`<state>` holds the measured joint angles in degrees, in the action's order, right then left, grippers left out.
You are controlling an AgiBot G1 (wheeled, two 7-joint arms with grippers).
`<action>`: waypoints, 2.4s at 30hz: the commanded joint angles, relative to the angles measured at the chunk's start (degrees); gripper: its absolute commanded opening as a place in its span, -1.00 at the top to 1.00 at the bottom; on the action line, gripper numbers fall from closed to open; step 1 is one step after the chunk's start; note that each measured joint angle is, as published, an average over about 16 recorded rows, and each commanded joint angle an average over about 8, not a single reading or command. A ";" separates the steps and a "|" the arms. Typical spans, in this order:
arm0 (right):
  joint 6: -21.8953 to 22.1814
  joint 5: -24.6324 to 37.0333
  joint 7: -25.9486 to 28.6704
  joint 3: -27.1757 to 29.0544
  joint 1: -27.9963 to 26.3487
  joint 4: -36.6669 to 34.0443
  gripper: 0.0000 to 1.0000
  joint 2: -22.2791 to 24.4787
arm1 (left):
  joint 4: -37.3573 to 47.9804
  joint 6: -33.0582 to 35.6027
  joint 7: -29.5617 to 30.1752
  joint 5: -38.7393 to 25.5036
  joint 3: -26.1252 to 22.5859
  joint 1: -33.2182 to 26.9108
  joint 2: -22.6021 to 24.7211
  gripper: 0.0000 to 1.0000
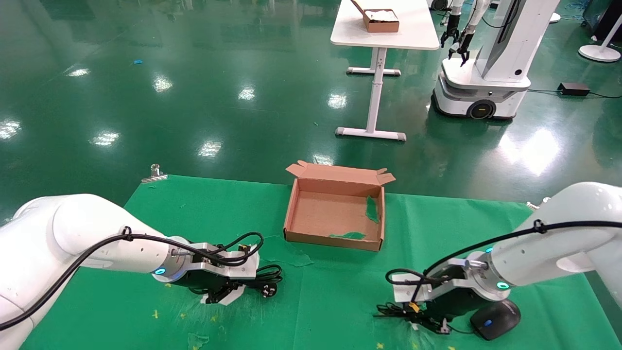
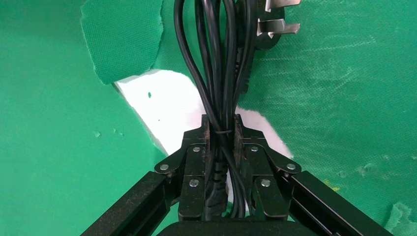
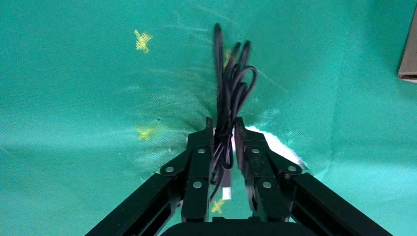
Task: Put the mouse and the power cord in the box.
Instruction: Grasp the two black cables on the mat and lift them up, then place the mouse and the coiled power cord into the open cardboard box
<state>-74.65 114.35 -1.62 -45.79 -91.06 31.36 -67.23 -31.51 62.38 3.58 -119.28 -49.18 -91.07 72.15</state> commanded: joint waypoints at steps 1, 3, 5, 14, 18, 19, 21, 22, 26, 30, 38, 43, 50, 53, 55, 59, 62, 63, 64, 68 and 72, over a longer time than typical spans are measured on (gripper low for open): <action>-0.01 -0.01 0.01 0.00 0.01 0.01 1.00 0.01 | 0.00 0.00 0.00 0.02 0.00 0.00 0.00 1.00; -0.01 -0.01 0.01 0.00 0.01 0.02 1.00 0.01 | 0.00 0.00 0.00 0.01 0.00 0.00 0.00 1.00; 0.00 -0.01 0.00 0.00 0.01 0.01 1.00 0.02 | 0.00 0.00 0.00 -0.02 0.00 0.00 0.00 1.00; 0.12 -0.59 0.00 0.82 -1.54 0.54 1.00 1.44 | -1.39 0.33 -0.64 2.16 1.74 -2.31 -1.73 1.00; 0.25 -1.29 0.41 1.94 -3.67 1.79 1.00 3.42 | -2.73 1.12 -0.90 5.28 3.65 -4.35 -1.48 1.00; 0.30 -1.43 0.62 2.23 -4.20 2.26 1.00 3.95 | -3.03 1.08 -0.92 6.14 4.16 -4.83 -0.97 1.00; 0.39 -1.62 1.12 2.75 -5.21 3.34 1.00 5.00 | -3.54 0.51 -1.13 7.70 5.04 -5.64 0.61 1.00; 0.45 -1.66 1.40 2.99 -5.73 3.97 1.00 5.55 | -3.79 -0.04 -1.37 8.51 5.45 -5.97 1.58 1.00; 0.73 -1.38 2.74 3.81 -7.96 6.81 1.00 7.77 | -6.19 -3.64 -3.77 12.02 5.73 -6.03 5.02 1.00; 0.65 -0.69 4.35 4.46 -10.34 10.16 1.00 10.05 | -10.50 -9.26 -6.84 15.85 2.38 -4.50 6.45 1.00; -1.63 0.37 8.15 5.03 -12.74 17.99 1.00 13.81 | -12.55 -23.01 -8.58 16.72 -11.99 -3.54 6.79 1.00; -2.36 0.78 10.95 5.09 -12.26 21.95 1.00 14.72 | -11.29 -28.75 -6.85 16.26 -19.25 -4.33 6.79 0.17; -2.81 1.36 13.65 5.04 -11.95 25.51 1.00 14.91 | -11.29 -32.07 -3.97 18.49 -25.45 -5.69 6.75 -1.00; -2.98 1.40 14.20 5.06 -11.88 26.37 1.00 14.99 | -11.34 -32.95 -3.16 19.50 -27.42 -6.23 6.73 -1.00; -2.94 1.37 14.40 5.07 -11.83 26.69 1.00 14.88 | -11.34 -33.44 -2.72 20.15 -28.60 -6.54 6.72 -1.00; -2.43 1.35 14.55 5.06 -11.79 26.67 1.00 14.13 | -11.11 -33.93 -1.91 21.75 -30.48 -6.81 6.69 -1.00; -1.80 1.35 14.37 5.05 -11.89 26.22 1.00 13.26 | -10.64 -33.96 -1.43 23.37 -31.45 -6.87 6.64 -1.00; -1.60 1.33 14.26 5.05 -11.96 26.02 1.00 12.97 | -10.43 -33.95 -1.37 23.96 -31.69 -6.90 6.62 -1.00; -1.41 1.29 14.12 5.05 -12.05 25.81 1.00 12.68 | -10.17 -33.97 -1.37 24.55 -31.89 -6.97 6.60 -1.00; -0.76 0.97 13.20 5.08 -12.44 24.98 1.00 11.53 | -8.35 -34.33 -1.71 27.02 -32.11 -7.63 6.44 -1.00; 0.00 0.23 11.74 5.19 -12.77 23.95 1.00 10.12 | -4.59 -34.78 -2.35 29.85 -31.38 -9.04 6.08 -1.00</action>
<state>-74.26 114.39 9.72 -40.61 -103.62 54.88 -57.63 -35.19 27.95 0.88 -89.59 -80.32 -100.47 77.96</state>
